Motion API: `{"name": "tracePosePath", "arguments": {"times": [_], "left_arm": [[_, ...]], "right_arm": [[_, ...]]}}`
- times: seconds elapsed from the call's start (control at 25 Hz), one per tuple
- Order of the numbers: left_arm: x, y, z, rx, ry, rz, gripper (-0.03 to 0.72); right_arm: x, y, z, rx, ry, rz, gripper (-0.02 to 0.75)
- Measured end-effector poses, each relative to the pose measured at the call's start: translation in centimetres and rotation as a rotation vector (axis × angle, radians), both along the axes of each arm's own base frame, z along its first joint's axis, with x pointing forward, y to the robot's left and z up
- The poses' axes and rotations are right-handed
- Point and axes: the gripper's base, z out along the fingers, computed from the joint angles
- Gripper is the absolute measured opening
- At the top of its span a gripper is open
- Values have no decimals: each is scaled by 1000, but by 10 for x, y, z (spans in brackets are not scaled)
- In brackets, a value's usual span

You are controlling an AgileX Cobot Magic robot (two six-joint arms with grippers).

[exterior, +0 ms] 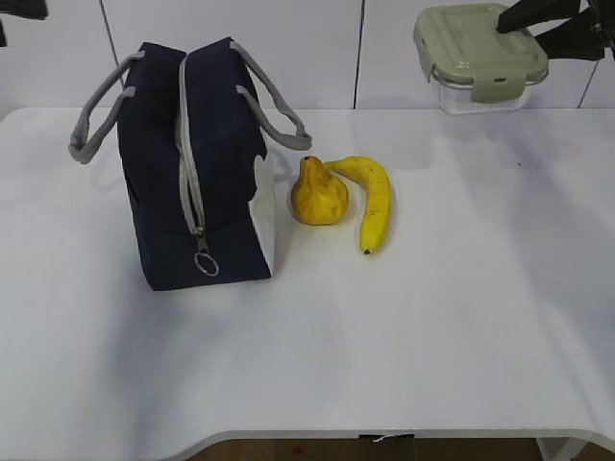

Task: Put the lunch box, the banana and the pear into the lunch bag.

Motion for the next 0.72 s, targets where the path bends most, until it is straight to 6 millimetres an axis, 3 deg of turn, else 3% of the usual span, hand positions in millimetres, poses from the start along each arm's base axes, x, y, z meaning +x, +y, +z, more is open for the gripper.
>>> {"name": "tracePosePath", "arguments": {"times": [0.36,0.72], "left_arm": [[64,-26,-31,3,92,-65,439],[96,-30,-61,10,154,-62,446]], "right_arm": [[0,0,0,0,0,0,408],[0,0,0,0,0,0,408]]}}
